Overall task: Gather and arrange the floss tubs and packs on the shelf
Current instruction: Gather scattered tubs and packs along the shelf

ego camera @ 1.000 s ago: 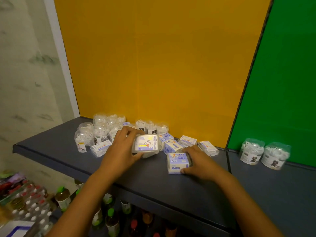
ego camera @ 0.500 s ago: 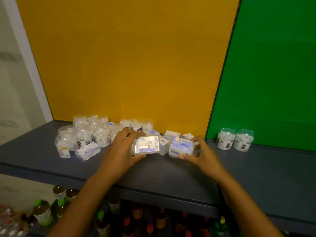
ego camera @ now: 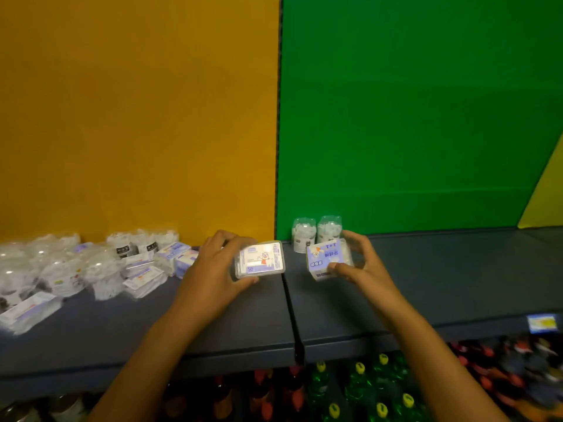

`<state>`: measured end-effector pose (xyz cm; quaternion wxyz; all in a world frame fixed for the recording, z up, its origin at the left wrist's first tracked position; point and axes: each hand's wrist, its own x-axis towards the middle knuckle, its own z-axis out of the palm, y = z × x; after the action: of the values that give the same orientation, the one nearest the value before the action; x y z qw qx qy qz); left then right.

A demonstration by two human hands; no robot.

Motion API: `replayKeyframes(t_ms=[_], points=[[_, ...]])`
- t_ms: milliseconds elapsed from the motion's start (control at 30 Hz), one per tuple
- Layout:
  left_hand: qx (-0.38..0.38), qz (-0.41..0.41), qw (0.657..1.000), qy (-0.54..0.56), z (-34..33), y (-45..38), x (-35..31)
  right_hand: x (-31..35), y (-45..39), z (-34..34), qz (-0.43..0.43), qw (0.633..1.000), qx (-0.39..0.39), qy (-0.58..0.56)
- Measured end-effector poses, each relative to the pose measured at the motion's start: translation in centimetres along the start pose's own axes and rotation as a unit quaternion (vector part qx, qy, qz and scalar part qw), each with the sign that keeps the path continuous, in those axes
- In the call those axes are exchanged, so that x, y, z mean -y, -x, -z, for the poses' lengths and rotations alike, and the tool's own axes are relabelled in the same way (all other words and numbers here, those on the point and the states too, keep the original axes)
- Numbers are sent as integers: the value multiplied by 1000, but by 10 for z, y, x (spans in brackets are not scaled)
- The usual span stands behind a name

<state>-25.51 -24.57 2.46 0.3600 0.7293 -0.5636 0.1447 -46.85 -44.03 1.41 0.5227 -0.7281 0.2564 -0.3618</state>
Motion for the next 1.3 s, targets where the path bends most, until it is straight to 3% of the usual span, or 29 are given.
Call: replayKeyframes(t_ms=[200, 467, 667, 1100, 1300], points=[[-10, -29, 1000, -2, -45, -25, -60, -20, -5, 70, -50, 997, -64, -5], [-11, -22, 1000, 11, -121, -43, -145, -43, 4, 184, -45, 995, -85, -38], [9, -11, 1000, 1, -161, -46, -179, -57, 12, 228, -38, 995, -79, -50], [15, 1, 1000, -4, -222, -104, -167, -87, -61, 253, -53, 988, -101, -107], [21, 1, 1000, 3, -262, -150, -142, -102, -116, 259, -42, 993, -81, -75]])
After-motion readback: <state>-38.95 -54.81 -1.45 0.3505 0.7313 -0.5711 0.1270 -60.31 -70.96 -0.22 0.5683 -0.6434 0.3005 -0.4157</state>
